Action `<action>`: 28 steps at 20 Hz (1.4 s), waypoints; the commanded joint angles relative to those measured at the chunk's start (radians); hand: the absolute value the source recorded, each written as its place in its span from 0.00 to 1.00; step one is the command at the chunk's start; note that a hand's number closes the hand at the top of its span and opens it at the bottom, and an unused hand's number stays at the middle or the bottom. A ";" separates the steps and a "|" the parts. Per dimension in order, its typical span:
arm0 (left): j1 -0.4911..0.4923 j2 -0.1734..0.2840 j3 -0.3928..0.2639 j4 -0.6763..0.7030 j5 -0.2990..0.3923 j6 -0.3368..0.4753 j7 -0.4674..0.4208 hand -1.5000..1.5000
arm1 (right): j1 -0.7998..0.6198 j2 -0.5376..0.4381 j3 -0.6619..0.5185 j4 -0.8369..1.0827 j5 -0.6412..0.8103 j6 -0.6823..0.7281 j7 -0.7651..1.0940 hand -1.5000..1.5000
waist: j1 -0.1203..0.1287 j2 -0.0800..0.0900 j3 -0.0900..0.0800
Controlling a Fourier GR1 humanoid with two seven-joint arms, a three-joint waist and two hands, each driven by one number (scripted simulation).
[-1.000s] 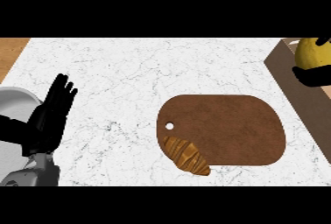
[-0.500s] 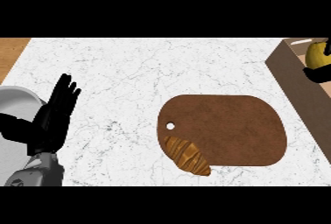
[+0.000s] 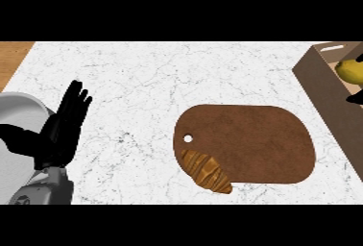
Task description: Pick the lemon from the cutting board and place it in the cardboard box
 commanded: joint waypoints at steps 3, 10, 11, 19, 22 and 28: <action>0.005 -0.011 -0.017 -0.008 -0.013 0.007 0.002 0.50 | -0.048 0.041 -0.086 0.085 -0.067 -0.259 -0.131 0.00 | 0.002 0.006 0.009; 0.049 -0.016 -0.030 -0.086 -0.024 0.025 0.040 0.50 | -0.059 0.092 -0.249 0.044 -0.304 -0.353 -0.303 0.00 | -0.009 -0.003 0.009; 0.053 0.001 -0.004 -0.042 0.006 -0.011 0.005 0.50 | -0.119 0.032 -0.289 0.082 -0.353 -0.281 -0.306 0.00 | -0.007 0.000 0.008; 0.032 -0.012 0.006 -0.018 -0.005 0.018 0.003 0.50 | -0.121 0.030 -0.504 0.046 -0.676 -0.097 -0.261 0.00 | -0.035 -0.005 0.008; -0.018 -0.009 -0.013 -0.032 -0.019 0.030 0.055 0.50 | -0.079 0.027 -0.560 0.096 -0.746 -0.120 -0.331 0.00 | -0.026 -0.001 0.008; 0.037 0.007 0.000 -0.097 0.010 0.003 0.068 0.50 | -0.017 -0.111 -0.614 0.175 -0.838 -0.087 -0.400 0.00 | -0.013 0.000 0.009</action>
